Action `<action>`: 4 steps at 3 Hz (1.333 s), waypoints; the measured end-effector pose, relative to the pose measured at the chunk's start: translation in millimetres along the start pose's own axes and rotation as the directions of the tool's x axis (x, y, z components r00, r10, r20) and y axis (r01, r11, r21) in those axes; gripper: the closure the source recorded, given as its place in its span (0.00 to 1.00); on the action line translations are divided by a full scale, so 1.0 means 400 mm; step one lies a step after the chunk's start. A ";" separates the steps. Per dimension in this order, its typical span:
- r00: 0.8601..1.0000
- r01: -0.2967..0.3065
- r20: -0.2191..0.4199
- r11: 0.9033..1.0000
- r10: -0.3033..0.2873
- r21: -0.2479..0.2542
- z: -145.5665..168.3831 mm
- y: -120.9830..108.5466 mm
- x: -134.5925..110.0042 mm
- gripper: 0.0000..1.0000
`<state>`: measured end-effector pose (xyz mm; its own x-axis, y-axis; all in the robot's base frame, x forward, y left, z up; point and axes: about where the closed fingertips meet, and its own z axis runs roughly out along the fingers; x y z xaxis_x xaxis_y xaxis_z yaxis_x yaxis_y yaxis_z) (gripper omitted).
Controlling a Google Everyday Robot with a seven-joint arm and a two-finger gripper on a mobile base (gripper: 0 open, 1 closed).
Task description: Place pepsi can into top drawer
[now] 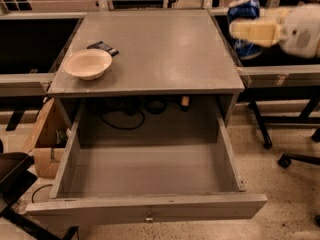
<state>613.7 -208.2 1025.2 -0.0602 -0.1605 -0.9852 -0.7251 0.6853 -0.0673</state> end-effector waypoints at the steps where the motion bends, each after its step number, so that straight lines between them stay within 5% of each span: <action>1: 0.976 -0.173 0.140 0.985 0.169 0.014 -0.002 -0.018 0.258 1.00; 2: 0.967 -0.195 0.158 0.980 0.198 -0.039 0.038 0.043 0.366 1.00; 4: 0.971 -0.177 0.148 0.981 0.188 -0.080 0.072 0.052 0.365 1.00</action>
Offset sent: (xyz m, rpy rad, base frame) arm 0.0002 -0.0226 -0.0872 0.1968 0.0200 -0.0439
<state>609.5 -197.0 875.4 -0.0931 0.0778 -0.9926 -0.7552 0.6442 0.1214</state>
